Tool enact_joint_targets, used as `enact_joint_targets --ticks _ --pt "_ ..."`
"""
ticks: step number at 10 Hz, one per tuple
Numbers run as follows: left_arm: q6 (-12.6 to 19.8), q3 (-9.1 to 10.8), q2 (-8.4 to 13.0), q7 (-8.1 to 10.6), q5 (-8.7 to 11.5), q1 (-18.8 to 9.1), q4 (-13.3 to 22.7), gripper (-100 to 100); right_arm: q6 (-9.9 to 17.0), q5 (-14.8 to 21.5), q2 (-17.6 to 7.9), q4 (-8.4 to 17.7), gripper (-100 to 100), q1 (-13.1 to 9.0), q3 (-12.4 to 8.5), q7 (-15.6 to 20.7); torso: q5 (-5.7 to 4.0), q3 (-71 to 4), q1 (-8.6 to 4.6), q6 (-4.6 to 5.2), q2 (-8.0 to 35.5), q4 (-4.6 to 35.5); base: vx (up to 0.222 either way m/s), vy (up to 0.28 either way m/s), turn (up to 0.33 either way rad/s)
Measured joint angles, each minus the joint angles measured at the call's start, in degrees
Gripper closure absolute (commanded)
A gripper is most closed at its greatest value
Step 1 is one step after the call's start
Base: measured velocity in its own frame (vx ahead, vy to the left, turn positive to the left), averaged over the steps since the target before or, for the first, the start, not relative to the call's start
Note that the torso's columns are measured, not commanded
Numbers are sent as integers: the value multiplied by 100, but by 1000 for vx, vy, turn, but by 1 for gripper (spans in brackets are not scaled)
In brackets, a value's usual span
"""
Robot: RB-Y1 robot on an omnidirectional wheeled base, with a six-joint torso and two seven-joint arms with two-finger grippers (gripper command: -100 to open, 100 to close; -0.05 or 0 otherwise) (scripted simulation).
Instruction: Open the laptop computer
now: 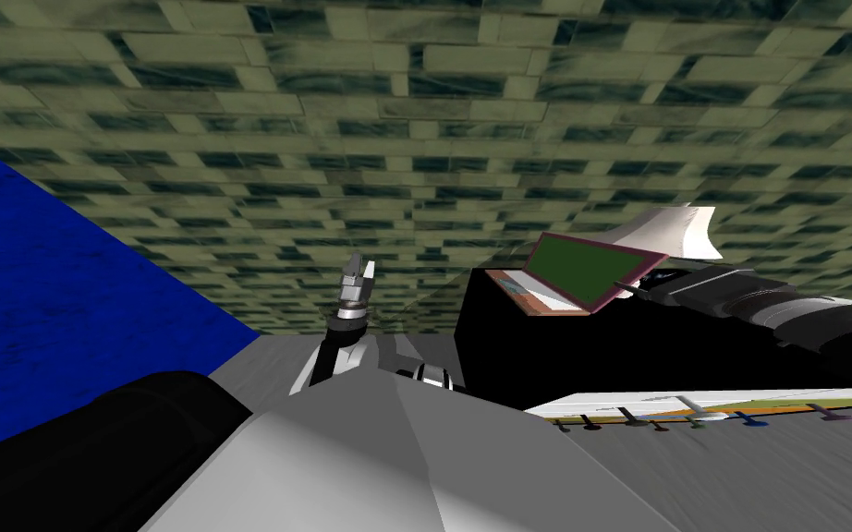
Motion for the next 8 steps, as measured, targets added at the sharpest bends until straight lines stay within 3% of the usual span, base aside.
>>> enact_joint_targets --ticks 3,5,8 --pt "0 0 0 0 0 0 0 0 70 154 -221 30 -100 185 -370 -8 3 1 3 -1 2 1 26 -11 -9" --pt "0 -1 0 0 0 -2 1 0 130 183 -273 114 -100 188 -344 -32 2 8 2 -8 16 4 -77 -15 304" --pt "1 0 0 0 0 -2 1 0 414 301 -444 452 -100 285 -304 -220 0 12 -3 6 17 7 -139 -26 274"
